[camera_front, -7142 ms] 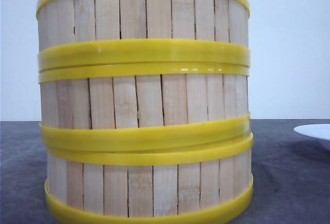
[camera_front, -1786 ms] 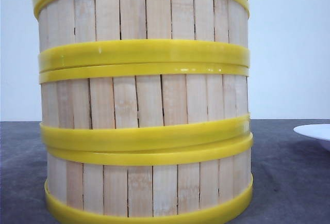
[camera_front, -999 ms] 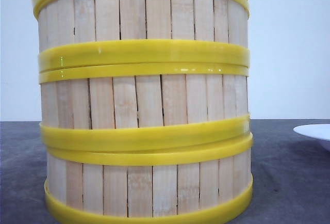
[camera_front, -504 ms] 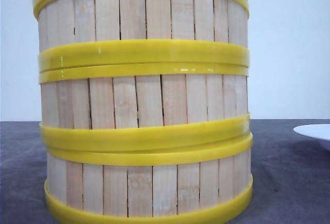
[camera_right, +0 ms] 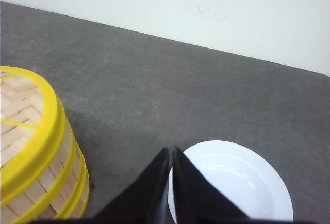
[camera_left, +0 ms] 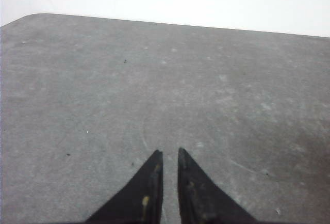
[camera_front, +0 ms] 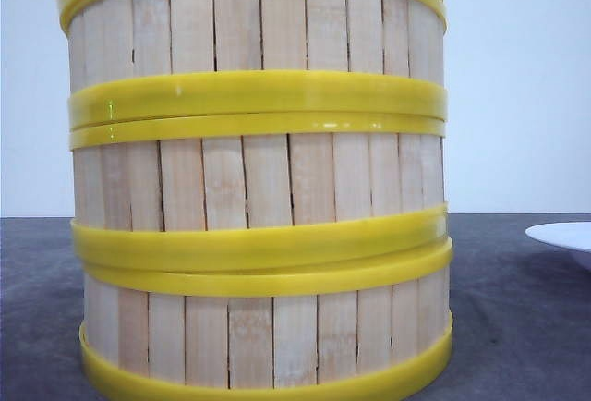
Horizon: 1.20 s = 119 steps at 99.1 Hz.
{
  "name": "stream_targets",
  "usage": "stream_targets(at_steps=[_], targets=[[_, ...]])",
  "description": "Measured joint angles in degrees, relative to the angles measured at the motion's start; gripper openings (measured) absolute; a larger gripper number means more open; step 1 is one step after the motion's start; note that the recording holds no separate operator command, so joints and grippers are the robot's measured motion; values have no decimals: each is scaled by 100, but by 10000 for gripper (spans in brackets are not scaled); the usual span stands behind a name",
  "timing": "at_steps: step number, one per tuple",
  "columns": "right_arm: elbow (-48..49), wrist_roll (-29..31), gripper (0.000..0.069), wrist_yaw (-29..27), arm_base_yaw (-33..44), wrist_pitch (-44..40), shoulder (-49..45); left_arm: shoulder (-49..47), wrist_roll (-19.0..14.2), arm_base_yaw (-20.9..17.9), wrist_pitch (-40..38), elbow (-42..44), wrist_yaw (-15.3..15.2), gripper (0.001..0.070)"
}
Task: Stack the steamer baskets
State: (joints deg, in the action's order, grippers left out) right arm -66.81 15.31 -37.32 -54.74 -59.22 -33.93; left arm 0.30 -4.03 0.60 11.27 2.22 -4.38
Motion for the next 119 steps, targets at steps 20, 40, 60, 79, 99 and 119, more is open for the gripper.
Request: stream_targets(at_steps=[20, 40, 60, 79, 99, 119], targets=[[0, -81, 7, -170, 9, 24, 0, 0, 0, 0, 0, 0, 0, 25], [0, -481, 7, -470, 501, 557, 0, 0, 0, 0, 0, 0, 0, 25], [0, -1161, 7, -144, 1532, 1080, 0, 0, 0, 0, 0, 0, 0, 25], [0, -1781, 7, 1086, 2793, 1108, 0, 0, 0, 0, 0, 0, 0, 25], [361, -2164, 7, 2133, 4063, 1827, 118, 0, 0, 0, -2, 0, 0, 25], [1327, -2352, 7, 3064, 4955, 2927, 428, 0, 0, 0, 0, 0, 0, 25]])
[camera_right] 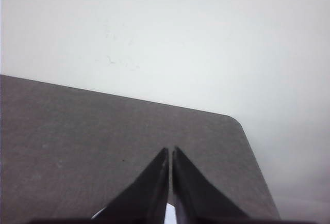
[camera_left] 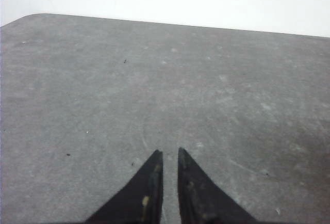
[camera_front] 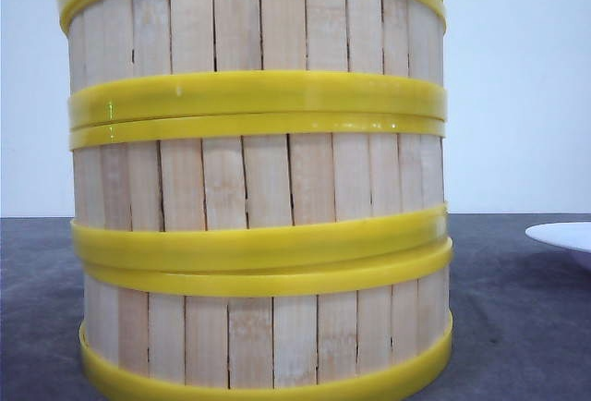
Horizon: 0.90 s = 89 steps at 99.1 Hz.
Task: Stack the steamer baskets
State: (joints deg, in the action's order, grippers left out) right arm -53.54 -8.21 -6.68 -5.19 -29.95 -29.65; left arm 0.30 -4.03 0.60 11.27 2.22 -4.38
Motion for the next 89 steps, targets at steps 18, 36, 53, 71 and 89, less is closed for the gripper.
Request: stream_targets(at_steps=[18, 36, 53, 71, 89], targets=[[1217, -46, 7, 647, 525, 752, 398, 0, -2, 0, 0, 0, -2, 25], [2455, -37, 7, 710, 745, 1292, 916, 0, 0, 0, 0, 0, 0, 25], [3434, -35, 7, 713, 855, 1829, 1495, 0, 0, 0, 0, 0, 0, 25], [4162, 24, 7, 715, 994, 2006, 2009, 0, 0, 0, 0, 0, 0, 25], [4725, 162, 7, 715, 1051, 2015, 2457, 0, -2, 0, 0, 0, 0, 25]])
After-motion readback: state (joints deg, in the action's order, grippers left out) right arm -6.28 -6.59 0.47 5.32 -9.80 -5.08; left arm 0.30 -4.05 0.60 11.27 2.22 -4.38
